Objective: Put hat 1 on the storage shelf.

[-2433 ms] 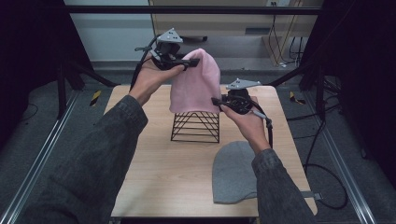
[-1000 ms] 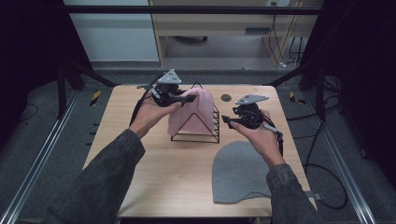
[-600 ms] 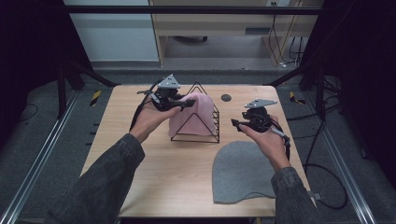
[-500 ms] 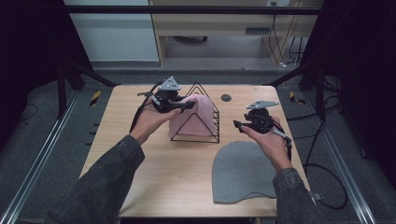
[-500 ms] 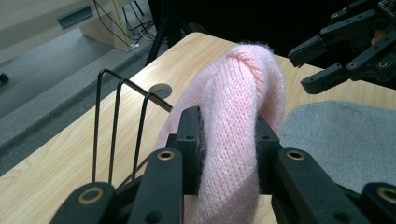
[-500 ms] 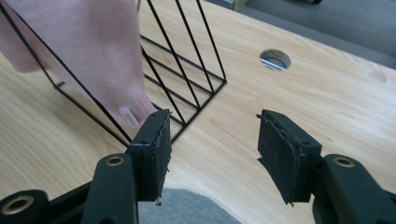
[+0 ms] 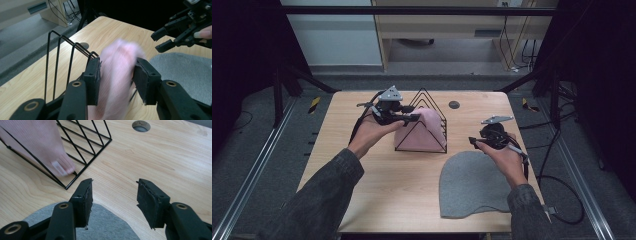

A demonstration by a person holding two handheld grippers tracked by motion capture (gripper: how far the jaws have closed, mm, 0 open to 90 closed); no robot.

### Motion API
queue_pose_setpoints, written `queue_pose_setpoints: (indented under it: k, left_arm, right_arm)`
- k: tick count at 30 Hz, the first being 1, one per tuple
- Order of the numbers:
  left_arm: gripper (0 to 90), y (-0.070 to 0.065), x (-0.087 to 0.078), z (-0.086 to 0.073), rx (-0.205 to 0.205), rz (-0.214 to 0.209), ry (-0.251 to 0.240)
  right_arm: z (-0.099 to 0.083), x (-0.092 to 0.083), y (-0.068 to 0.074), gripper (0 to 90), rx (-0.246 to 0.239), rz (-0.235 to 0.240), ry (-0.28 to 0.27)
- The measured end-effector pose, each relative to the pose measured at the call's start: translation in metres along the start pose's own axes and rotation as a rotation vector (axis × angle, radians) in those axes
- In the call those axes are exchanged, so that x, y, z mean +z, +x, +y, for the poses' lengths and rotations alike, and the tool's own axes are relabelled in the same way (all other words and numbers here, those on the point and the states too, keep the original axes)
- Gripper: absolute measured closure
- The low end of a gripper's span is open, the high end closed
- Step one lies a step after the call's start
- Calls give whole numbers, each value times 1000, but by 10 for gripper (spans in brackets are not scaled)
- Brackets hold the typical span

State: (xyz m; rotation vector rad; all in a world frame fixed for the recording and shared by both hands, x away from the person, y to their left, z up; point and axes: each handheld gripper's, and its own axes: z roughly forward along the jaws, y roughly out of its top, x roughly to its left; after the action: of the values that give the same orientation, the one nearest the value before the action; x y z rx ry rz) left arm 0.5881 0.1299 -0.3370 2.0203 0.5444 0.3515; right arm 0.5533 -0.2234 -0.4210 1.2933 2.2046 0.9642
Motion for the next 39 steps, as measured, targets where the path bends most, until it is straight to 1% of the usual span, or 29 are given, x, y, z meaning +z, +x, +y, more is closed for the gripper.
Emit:
queue_pose_setpoints:
  k: [2,3,5,6,7,8,11,12,13,15,16,18,19,21,23,25,26,27,28,30,31,32,33,34,35,36,37,38,39]
  left_arm:
    - [546,-2,-4,2,-12,4,-25]
    - [535,-2,-4,2,-12,4,-25]
    - [502,-6,-12,3,-6,20,-35]
    - [482,-7,-15,2,1,30,-33]
    - [466,-7,-15,2,1,30,-33]
    - [452,-10,-20,-1,6,51,-28]
    - [381,-14,-28,-9,9,77,7]
    - [355,-14,-28,-9,9,77,7]
    - [331,-16,-32,-17,0,88,25]
    - [282,-20,-36,-25,3,90,48]
    - [253,-22,-37,-30,9,88,64]
    - [166,-25,-41,-40,9,92,95]
    - [141,-28,-44,-47,-2,96,103]
    - [101,-32,-49,-61,-25,87,111]
    - [81,-37,-55,-78,-36,85,125]
    - [72,-40,-62,-96,-26,99,154]
    - [70,-42,-67,-107,-17,121,169]
    - [70,-44,-71,-117,-10,140,188]
    - [70,-45,-75,-129,-5,152,207]
    - [71,-44,-83,-148,-16,175,234]
    - [72,-44,-87,-156,-25,189,226]
    - [80,-42,-91,-163,-43,196,208]
    - [89,-40,-94,-170,-66,198,202]
    - [91,-40,-94,-170,-66,198,202]
    - [91,-37,-99,-177,-81,204,217]
    - [92,-37,-99,-177,-81,204,217]
    - [95,-35,-102,-180,-78,220,226]
    - [100,-31,-107,-186,-103,245,223]
    - [103,-29,-108,-189,-118,250,222]
  right_arm:
    - [-2,1,-2,475,5,-1,4]
    - [-3,1,-2,478,6,0,9]
    - [-5,2,-3,487,8,4,17]
    - [-5,3,-3,491,9,6,19]
    - [-6,3,-3,493,11,8,22]
    - [-7,4,-3,495,11,7,26]
    - [-12,7,-3,497,11,10,46]
    - [-14,8,-4,497,12,13,56]
    - [-17,9,-4,500,14,15,63]
    - [-22,11,-6,501,18,17,79]
    - [-24,12,-7,501,25,13,90]
    - [-29,12,-10,500,39,-7,106]
    - [-30,12,-12,492,47,-10,108]
    - [-33,12,-15,463,82,8,120]
    - [-36,14,-17,424,86,12,133]
    - [-39,16,-19,392,95,16,152]
    - [-41,16,-19,383,103,16,157]
    - [-42,16,-19,379,100,17,164]
    - [-44,17,-19,379,103,14,169]
    - [-46,18,-20,378,96,13,184]
    - [-46,18,-21,379,97,8,190]
    - [-47,19,-22,382,98,9,192]
    - [-48,19,-22,386,102,15,198]
    - [-48,19,-22,386,102,15,198]
    - [-49,21,-22,389,91,10,215]
    - [-49,21,-22,389,91,10,215]
    - [-50,23,-23,395,82,6,216]
    - [-50,23,-23,404,87,8,214]
    - [-51,24,-22,409,92,13,215]
